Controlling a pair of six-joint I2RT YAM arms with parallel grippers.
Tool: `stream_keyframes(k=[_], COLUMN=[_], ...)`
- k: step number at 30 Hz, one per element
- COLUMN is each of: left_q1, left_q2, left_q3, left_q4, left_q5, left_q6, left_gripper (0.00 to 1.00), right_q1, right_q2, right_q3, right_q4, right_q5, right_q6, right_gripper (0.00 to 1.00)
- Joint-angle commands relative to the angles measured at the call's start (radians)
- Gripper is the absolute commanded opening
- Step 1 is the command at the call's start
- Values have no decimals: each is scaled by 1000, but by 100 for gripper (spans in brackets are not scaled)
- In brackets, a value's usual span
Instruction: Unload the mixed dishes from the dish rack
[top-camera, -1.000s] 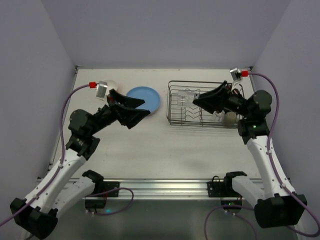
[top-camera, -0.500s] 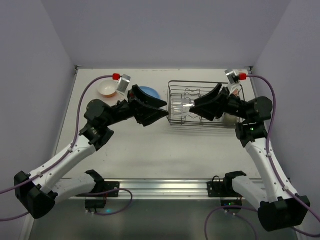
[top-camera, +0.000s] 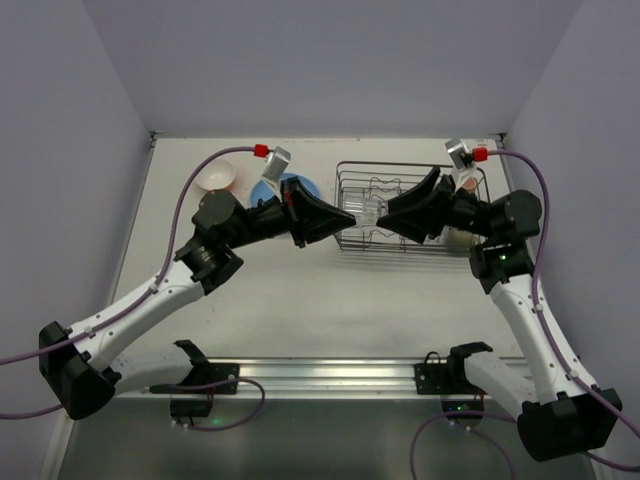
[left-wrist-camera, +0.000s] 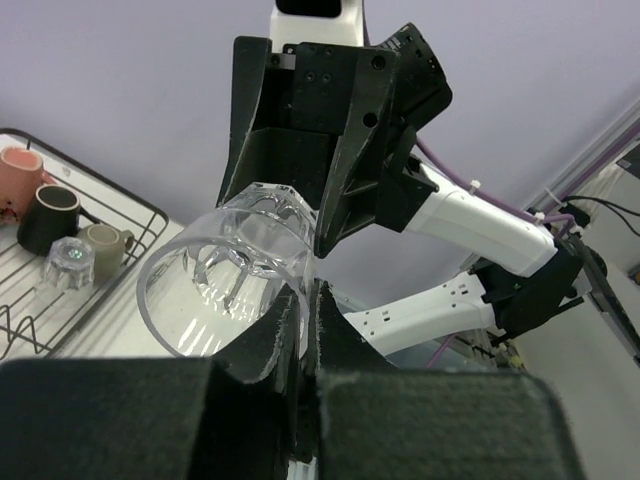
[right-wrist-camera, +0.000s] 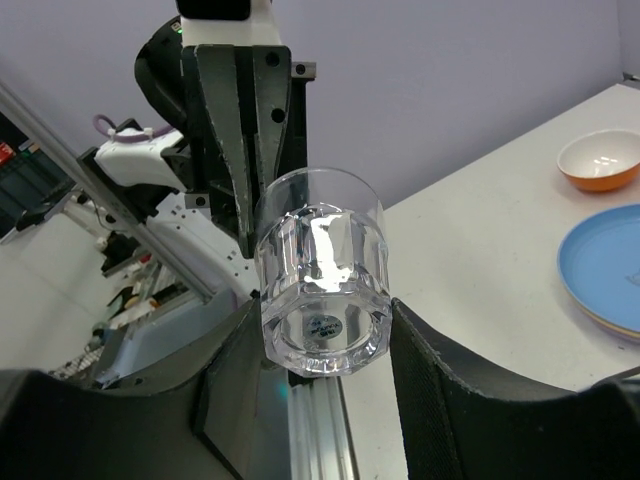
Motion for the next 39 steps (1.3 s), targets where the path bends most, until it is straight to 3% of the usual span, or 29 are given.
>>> stream_keyframes(k=[1, 2, 4, 7, 11, 12, 14, 15, 16, 19, 21, 23, 26, 31, 39], left_q1=[-5, -5, -5, -5, -3, -3, -3, -3, -3, 41, 194, 362, 459, 483, 527], left_q2=[-1, -9, -24, -69, -106, -109, -112, -103, -63, 87, 155, 234, 357, 607, 706], left_q3=[52, 53, 43, 21, 76, 101, 161, 191, 225, 358, 363, 327, 308, 451, 521], left_q4=[-21, -25, -26, -18, -196, -259, -461, -538, -727, -1103, -1189, -1180, -1209, -1362, -1378], left_q5=[-32, -39, -58, -91, -231, -280, -481, -575, -825, -1241, -1228, -1058, -1006, -1051, -1014], left_q6=[34, 37, 54, 67, 165, 190, 253, 262, 262, 194, 198, 266, 325, 376, 399], left_gripper=[0, 0, 0, 0, 0, 0, 0, 0, 0, 0, 0, 0, 0, 0, 0], right_q1=[12, 12, 12, 12, -8, -14, -28, -28, -28, -26, -26, -26, -24, -24, -21], right_q2=[5, 6, 11, 16, 13, 6, -33, -47, -64, -122, -152, -159, -175, -228, -254], right_q3=[47, 48, 41, 22, 27, 30, 69, 90, 105, 149, 171, 197, 222, 229, 209], right_q4=[-1, -6, 6, 42, 16, -63, -224, -404, -479, -682, -760, -808, -895, -977, -983], right_q5=[2, 2, 0, 5, 14, 45, 130, 264, 334, 555, 597, 612, 637, 663, 626], right_q6=[-32, -38, -35, -8, -27, -53, -213, -268, -312, -409, -443, -478, -523, -576, -607], right_gripper=[0, 0, 19, 98, 99, 99, 99, 99, 99, 99, 99, 99, 99, 99, 99])
